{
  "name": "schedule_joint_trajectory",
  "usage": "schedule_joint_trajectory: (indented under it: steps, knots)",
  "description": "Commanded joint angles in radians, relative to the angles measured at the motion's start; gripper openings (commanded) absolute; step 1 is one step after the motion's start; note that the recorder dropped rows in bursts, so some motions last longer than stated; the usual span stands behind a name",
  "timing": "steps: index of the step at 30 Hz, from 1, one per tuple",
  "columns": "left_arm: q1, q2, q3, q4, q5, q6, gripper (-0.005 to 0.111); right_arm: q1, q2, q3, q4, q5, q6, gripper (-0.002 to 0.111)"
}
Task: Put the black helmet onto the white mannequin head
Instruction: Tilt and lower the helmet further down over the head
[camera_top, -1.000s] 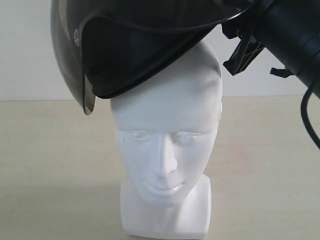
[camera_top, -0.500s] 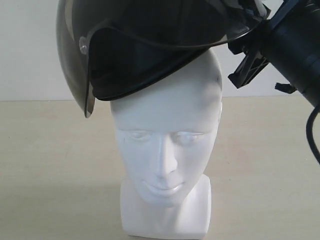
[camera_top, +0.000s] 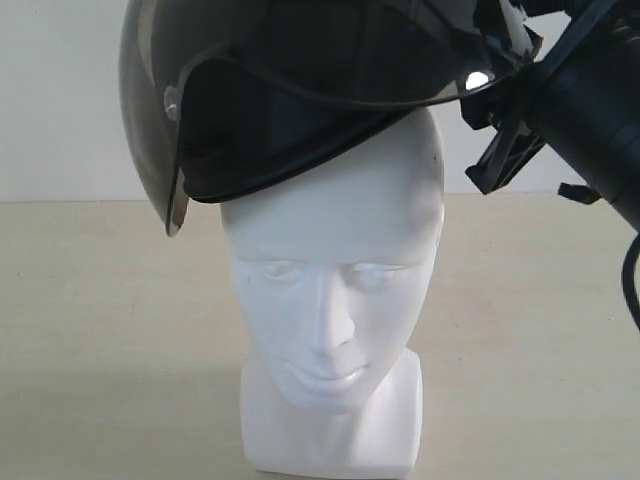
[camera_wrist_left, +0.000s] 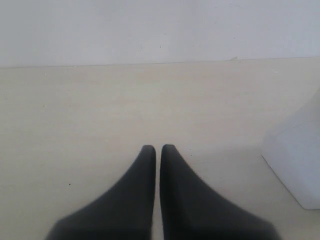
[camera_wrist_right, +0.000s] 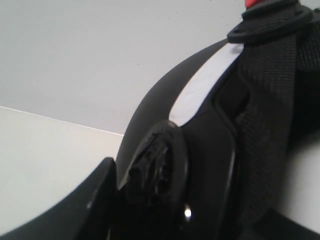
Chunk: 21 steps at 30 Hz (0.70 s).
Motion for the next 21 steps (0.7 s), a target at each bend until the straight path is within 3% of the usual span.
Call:
schedule_joint_trajectory:
  steps: [1, 21]
  knots:
    - [0.0, -0.004, 0.004, -0.002, -0.01, 0.002, 0.004, -0.017, -0.007, 0.062, 0.02, 0.041, -0.092, 0.0]
    - [0.0, -0.004, 0.004, -0.002, -0.01, 0.002, 0.004, -0.017, -0.007, 0.113, -0.03, 0.131, -0.105, 0.0]
